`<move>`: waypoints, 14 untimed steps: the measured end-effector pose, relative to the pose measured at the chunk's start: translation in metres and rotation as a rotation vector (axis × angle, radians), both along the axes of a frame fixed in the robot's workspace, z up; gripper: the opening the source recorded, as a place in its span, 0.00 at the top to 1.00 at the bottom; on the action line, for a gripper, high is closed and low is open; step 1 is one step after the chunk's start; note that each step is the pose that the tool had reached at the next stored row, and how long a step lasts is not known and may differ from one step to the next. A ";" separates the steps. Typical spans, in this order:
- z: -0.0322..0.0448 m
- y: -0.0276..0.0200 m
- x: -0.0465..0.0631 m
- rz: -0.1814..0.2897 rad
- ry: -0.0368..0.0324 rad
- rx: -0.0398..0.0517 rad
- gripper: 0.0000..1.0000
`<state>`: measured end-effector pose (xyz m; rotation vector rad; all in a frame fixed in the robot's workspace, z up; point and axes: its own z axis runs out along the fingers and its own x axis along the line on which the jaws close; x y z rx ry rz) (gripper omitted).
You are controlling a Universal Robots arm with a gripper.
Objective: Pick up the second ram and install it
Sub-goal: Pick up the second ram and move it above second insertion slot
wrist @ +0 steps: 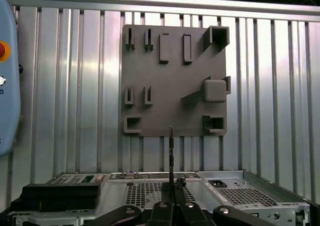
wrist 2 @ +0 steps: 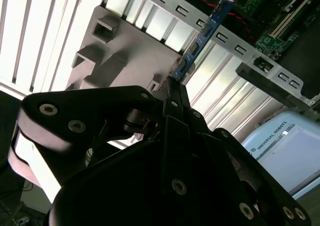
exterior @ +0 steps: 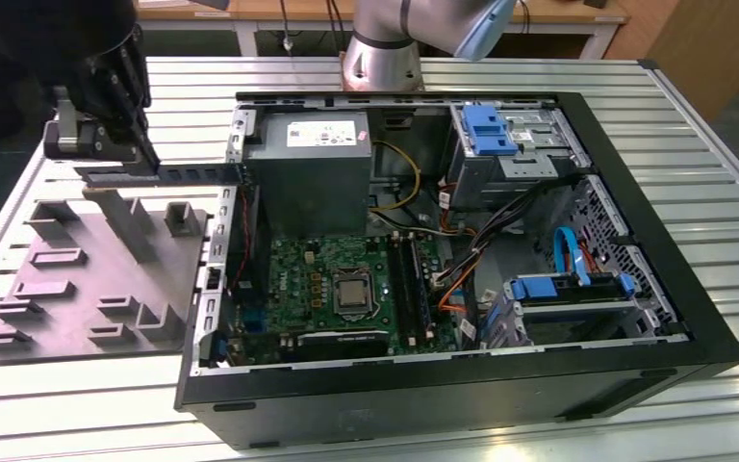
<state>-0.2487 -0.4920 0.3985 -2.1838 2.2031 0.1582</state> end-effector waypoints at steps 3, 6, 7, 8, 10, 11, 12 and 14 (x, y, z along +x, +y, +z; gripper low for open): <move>-0.0001 0.0000 0.007 0.000 0.0003 0.0001 0.89; 0.0000 0.0000 0.015 0.000 0.0006 0.0001 0.89; -0.0001 0.0000 0.017 0.000 0.0007 0.0001 0.89; -0.0001 0.0000 0.020 0.000 0.0009 0.0001 0.89; 0.0000 0.0000 0.027 0.000 0.0014 0.0001 0.89; 0.0000 0.0000 0.030 0.000 0.0016 0.0000 0.89; 0.0000 0.0000 0.033 0.000 0.0018 0.0000 0.89; -0.0001 0.0000 0.040 0.000 0.0022 0.0001 0.89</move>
